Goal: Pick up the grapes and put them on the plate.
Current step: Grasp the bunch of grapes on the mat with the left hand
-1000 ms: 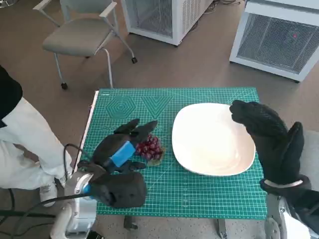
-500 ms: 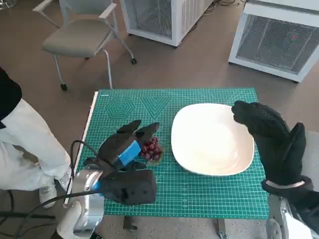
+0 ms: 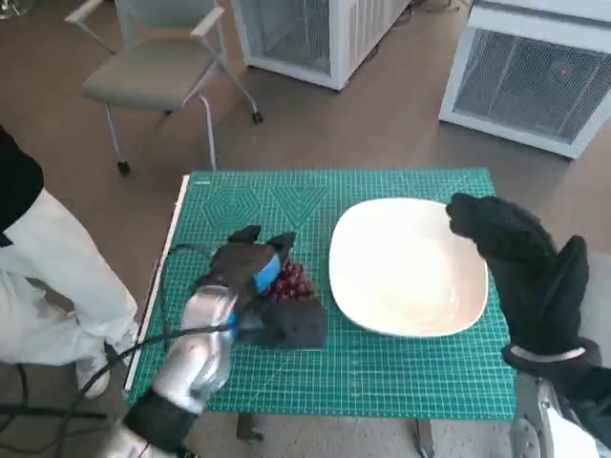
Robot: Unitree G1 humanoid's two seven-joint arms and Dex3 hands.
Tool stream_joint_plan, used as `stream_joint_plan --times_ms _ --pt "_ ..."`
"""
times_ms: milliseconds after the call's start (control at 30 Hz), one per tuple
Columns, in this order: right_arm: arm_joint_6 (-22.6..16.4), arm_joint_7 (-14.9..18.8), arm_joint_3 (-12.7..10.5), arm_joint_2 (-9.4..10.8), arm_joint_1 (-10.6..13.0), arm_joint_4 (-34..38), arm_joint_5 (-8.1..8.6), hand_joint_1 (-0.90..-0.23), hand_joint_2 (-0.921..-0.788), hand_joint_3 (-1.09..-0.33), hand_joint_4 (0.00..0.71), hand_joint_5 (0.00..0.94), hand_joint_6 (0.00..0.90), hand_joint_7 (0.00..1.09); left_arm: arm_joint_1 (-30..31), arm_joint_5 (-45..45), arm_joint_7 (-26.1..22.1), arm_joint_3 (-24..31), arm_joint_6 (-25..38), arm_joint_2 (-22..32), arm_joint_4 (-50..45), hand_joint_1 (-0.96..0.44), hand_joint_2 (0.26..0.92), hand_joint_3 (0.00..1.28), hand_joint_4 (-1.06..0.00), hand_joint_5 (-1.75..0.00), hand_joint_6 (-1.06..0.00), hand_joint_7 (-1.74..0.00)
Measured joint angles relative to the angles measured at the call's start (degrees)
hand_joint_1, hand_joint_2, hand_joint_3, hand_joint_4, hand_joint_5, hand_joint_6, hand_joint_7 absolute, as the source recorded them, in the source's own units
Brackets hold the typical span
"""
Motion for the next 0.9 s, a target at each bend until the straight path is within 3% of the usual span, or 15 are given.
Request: stream_joint_plan --times_ms 233,367,900 --pt "-0.2 0.0 0.1 0.1 0.2 0.0 -0.12 -0.473 -0.921 -0.572 0.409 0.567 0.174 0.93 -7.1 -0.5 1.8 -3.0 -0.7 -2.9 15.8 -0.03 0.856 0.04 -0.21 -0.01 -0.34 -0.01" --pt "-0.2 -0.1 0.1 0.2 0.3 -0.1 -0.11 -0.473 -0.921 -0.574 0.409 0.568 0.173 0.93 -9.7 -1.3 2.3 -4.0 -1.4 -4.1 21.9 -0.02 0.852 0.03 -0.21 0.00 -0.32 0.00" --pt "0.0 -0.2 -0.3 0.1 0.6 -0.8 -0.05 -0.481 -0.921 -0.573 0.409 0.569 0.173 0.93 -12.2 -5.3 5.0 -5.4 -5.5 -4.8 29.0 -0.04 0.850 0.02 -0.25 -0.02 -0.36 -0.02"
